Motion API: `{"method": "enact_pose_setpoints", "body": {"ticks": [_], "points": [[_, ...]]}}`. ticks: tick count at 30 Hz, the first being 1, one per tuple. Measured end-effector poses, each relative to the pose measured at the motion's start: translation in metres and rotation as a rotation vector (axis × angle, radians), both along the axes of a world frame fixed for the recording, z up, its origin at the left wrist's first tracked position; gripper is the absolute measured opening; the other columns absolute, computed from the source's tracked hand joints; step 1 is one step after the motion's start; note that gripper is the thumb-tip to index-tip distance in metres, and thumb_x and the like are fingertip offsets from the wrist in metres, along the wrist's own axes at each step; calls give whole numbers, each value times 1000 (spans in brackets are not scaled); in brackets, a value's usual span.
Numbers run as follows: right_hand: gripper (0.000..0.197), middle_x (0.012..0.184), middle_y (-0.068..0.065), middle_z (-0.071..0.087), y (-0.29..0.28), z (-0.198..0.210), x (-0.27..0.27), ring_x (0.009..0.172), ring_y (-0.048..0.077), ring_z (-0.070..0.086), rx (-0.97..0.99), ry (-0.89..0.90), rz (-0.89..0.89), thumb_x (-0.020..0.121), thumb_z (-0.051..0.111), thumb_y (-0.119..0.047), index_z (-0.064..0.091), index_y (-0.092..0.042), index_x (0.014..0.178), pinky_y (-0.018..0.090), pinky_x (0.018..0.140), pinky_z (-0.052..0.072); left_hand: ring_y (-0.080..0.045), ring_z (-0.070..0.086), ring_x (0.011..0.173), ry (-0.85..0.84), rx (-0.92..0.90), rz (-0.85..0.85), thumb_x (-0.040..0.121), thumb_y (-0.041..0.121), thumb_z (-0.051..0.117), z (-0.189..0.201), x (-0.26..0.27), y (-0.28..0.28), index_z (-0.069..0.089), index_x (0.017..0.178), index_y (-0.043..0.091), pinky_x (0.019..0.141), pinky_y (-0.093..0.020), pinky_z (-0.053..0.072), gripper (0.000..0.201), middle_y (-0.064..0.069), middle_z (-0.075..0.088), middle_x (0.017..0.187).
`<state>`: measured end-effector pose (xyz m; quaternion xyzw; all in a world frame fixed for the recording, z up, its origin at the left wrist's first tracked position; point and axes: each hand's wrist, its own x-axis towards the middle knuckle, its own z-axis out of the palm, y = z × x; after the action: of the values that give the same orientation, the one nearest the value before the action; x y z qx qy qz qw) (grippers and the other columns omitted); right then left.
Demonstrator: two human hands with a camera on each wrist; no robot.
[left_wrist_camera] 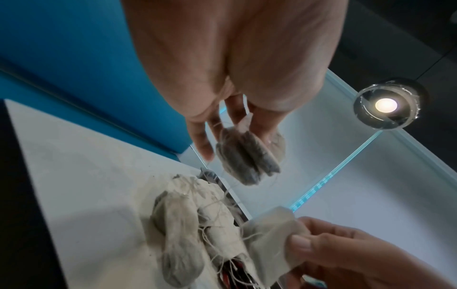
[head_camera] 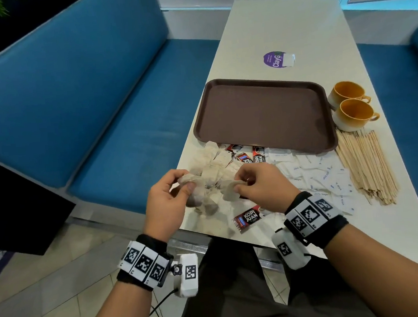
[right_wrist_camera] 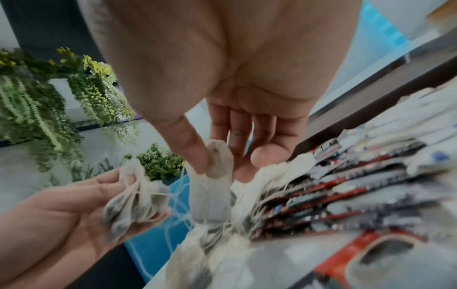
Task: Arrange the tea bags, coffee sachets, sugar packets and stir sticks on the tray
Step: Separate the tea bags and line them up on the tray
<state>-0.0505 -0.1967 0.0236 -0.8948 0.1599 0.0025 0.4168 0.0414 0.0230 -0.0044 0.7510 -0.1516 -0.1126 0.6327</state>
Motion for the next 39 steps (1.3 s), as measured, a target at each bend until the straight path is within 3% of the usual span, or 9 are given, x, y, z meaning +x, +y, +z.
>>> {"method": "enact_pose_setpoints", "body": {"ticks": [2,7,14,19,22,25,30,35,39], "points": [[16,72,-12,65,-9,7,-4,65,3,56,-9,-68,-32,83,73,-13,65,-26,77,12,60,43,-31,68,81,6,21,-27,94,10,69,-2,1,-1,67,99,22,70,-53,62,13,-5,67,92],[16,69,-8,64,-29,28,-11,65,6,55,194,-107,62,83,74,-1,65,-15,79,23,66,46,-27,67,92,66,60,-84,96,20,62,1,-7,-21,63,97,27,83,-49,57,7,-5,74,102],[13,76,6,66,-18,54,-13,67,14,61,803,-138,201,77,69,2,63,-1,88,21,63,50,-13,57,51,477,-182,-148,103,2,44,23,-26,-58,56,98,11,49,-25,48,16,-5,64,70],[3,80,12,68,-9,41,-3,60,17,60,598,-42,86,90,68,3,65,4,93,25,52,50,-38,68,83,676,-240,-275,106,13,44,32,-33,-66,50,124,4,66,-50,61,20,-22,71,101],[5,71,5,69,-4,25,0,56,22,61,481,-21,-35,93,67,-3,67,-6,88,33,53,52,-43,66,88,749,-256,-261,105,14,41,30,-35,-67,49,128,0,63,-44,59,28,-32,68,104],[12,56,-14,63,-6,18,0,48,2,56,355,-7,-96,94,68,-9,68,-16,84,28,56,48,-49,64,97,814,-292,-222,106,23,40,28,-36,-68,56,127,-8,65,-42,61,41,-39,64,116],[2,69,-9,67,-9,19,-1,49,0,56,266,-16,-90,94,72,-17,72,-19,92,26,56,52,-38,70,96,890,-333,-271,102,48,48,27,-35,-68,68,124,3,75,-41,63,54,-23,72,114],[15,81,5,73,-13,18,0,59,18,65,301,-49,-112,91,77,-21,72,-27,104,41,66,61,-39,45,106,865,-305,-265,90,18,72,22,-32,-69,64,124,0,73,-42,61,39,-19,53,114],[17,85,13,76,-19,19,-1,73,37,73,408,-77,-146,88,78,-11,72,-16,103,51,74,63,-28,68,77,782,-307,-247,96,-1,57,26,-30,-73,64,114,2,70,-42,64,19,-17,65,88]]}}
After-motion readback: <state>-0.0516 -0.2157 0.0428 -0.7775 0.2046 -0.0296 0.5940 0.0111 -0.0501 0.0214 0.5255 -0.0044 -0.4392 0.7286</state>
